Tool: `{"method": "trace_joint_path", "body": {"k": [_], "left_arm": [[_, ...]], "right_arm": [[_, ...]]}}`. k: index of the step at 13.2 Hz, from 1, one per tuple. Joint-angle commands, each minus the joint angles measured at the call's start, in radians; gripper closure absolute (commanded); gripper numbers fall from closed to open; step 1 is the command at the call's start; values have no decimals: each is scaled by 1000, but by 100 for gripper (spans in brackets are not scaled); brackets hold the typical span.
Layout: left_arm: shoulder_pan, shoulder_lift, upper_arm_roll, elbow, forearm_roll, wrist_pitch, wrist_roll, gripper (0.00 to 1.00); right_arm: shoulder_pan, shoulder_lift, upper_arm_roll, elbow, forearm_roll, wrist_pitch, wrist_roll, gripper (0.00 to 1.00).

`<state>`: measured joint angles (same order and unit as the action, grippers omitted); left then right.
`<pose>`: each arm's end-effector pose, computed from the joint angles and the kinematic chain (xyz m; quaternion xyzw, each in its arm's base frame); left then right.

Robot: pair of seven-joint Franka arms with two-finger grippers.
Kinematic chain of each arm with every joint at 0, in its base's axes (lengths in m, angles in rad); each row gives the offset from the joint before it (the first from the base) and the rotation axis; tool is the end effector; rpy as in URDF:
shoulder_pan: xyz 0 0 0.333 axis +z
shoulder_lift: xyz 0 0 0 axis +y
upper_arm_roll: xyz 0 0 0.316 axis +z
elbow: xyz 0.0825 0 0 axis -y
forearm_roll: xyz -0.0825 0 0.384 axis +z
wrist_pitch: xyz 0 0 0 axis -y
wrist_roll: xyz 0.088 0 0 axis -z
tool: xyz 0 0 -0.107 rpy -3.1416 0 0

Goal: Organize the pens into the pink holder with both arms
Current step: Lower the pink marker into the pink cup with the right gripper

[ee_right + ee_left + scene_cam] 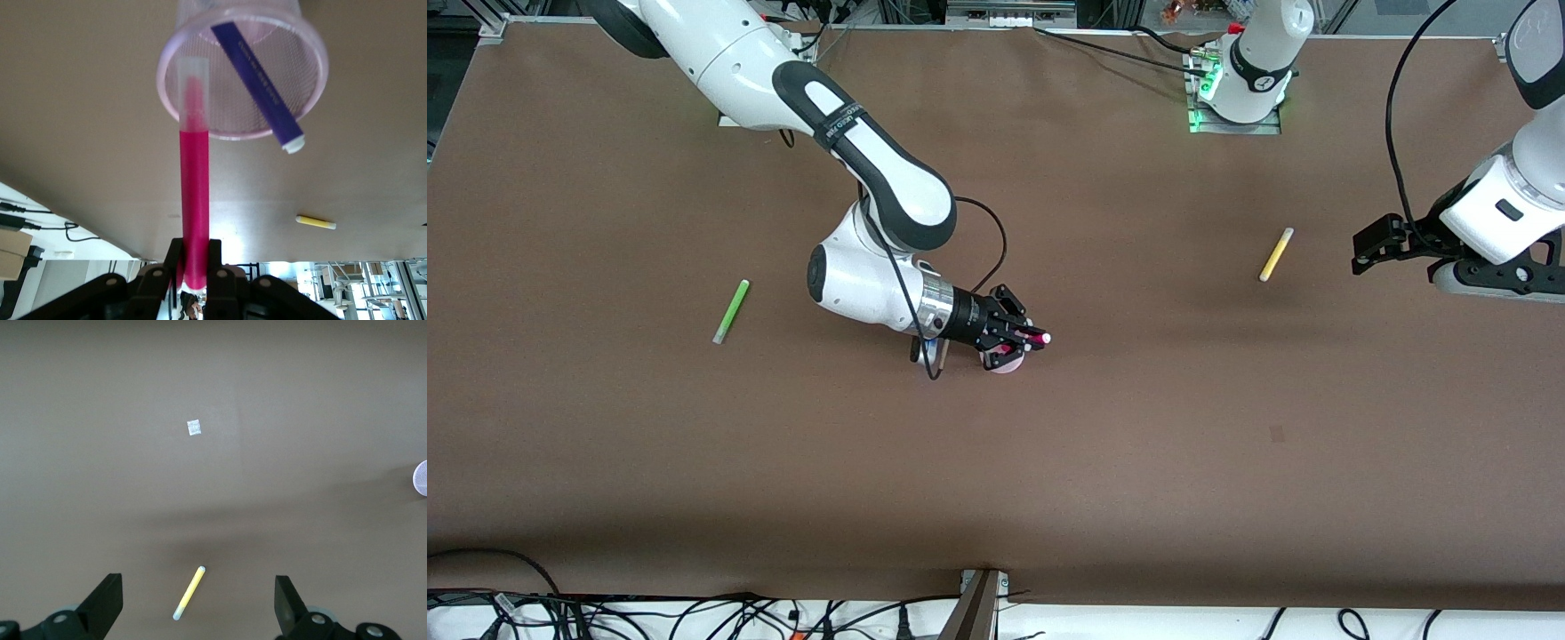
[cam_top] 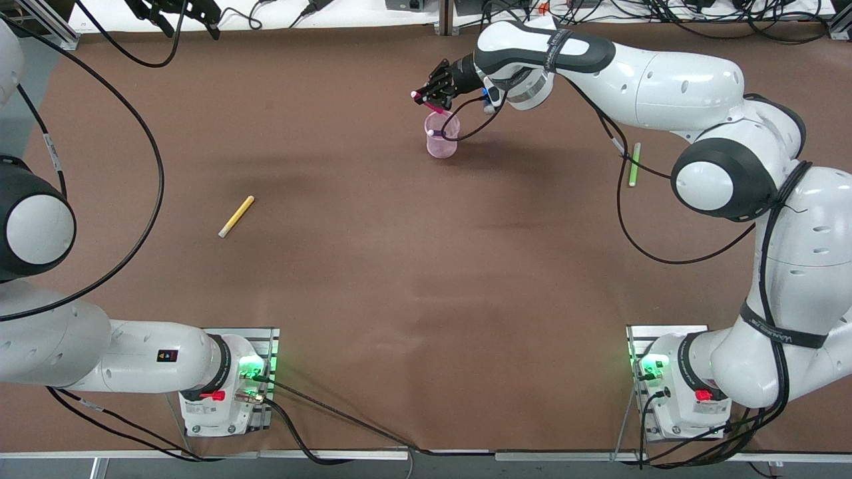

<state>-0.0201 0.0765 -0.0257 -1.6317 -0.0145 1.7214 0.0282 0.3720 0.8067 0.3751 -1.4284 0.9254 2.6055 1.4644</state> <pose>0.5868 -0.0277 0.5651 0.9993 -0.0359 0.0065 0.0082 0.6080 0.4504 0.2707 -0.6178 0.6541 0.2932 0.3232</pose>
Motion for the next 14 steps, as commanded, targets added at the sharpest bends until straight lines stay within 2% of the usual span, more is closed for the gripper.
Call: {"method": "trace_joint_path", "body": {"k": [1, 4, 7, 8, 10, 12, 14], "left_arm": [[-1, 14, 6, 33, -22, -25, 32, 0], [-1, 14, 6, 33, -22, -25, 30, 0], [-4, 14, 6, 32, -22, -25, 30, 0], [-4, 14, 7, 32, -22, -26, 30, 0], [-4, 14, 6, 29, -22, -26, 30, 0], [-6, 17, 6, 29, -22, -26, 30, 0], [-6, 20, 6, 29, -22, -35, 30, 0]], "right_arm": [[-5, -35, -10, -61, 3, 10, 22, 100], [-5, -34, -12, -63, 4, 11, 20, 100], [-5, -32, -12, -63, 4, 21, 19, 89], [-5, -32, -12, -63, 4, 22, 19, 78], [-10, -32, -12, -61, 3, 21, 11, 30], [-12, -37, -13, -60, 1, 21, 5, 9], [-12, -58, -25, -58, -6, 16, 4, 1]]}}
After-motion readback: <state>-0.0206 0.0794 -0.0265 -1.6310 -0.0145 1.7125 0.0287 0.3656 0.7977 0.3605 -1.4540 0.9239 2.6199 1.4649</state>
